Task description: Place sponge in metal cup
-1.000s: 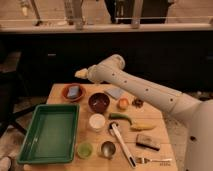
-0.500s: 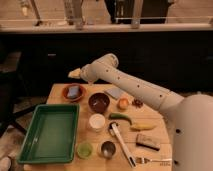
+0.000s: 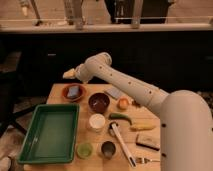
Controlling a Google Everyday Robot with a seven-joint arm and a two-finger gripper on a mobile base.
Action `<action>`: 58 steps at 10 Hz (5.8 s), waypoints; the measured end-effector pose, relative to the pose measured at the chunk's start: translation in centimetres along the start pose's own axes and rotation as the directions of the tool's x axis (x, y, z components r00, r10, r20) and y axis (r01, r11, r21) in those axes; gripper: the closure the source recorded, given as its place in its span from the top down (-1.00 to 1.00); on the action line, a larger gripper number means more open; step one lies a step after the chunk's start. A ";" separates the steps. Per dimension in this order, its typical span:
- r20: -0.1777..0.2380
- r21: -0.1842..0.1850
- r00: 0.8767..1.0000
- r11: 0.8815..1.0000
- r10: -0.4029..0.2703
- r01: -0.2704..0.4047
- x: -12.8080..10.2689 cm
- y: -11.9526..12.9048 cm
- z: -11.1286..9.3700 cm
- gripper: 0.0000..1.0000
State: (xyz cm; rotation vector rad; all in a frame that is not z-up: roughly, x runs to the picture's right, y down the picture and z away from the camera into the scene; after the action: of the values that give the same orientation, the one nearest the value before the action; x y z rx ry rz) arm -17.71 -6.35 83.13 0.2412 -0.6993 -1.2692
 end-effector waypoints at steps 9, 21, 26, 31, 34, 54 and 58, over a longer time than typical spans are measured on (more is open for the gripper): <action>0.109 -0.017 0.994 1.000 0.025 -0.023 -0.7 1.2 5.4 0.60; 0.166 -0.063 0.985 0.998 0.040 -0.030 -1.2 1.8 7.6 0.60; 0.167 -0.040 0.984 0.998 0.062 -0.056 -1.5 2.4 8.4 0.60; 0.189 -0.095 0.978 0.993 0.086 -0.069 -2.2 3.5 10.0 0.60; 0.216 -0.104 0.972 0.992 0.095 -0.074 -2.3 3.9 10.8 0.60; 0.294 -0.075 0.946 0.990 0.135 -0.118 -3.6 4.7 12.6 -0.70; 0.278 -0.060 0.950 0.990 0.140 -0.128 -3.4 4.7 12.1 -1.00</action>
State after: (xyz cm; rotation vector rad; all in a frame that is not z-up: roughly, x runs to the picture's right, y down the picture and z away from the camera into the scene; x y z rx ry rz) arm -21.71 0.77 93.81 -0.0233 -0.9164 -1.1976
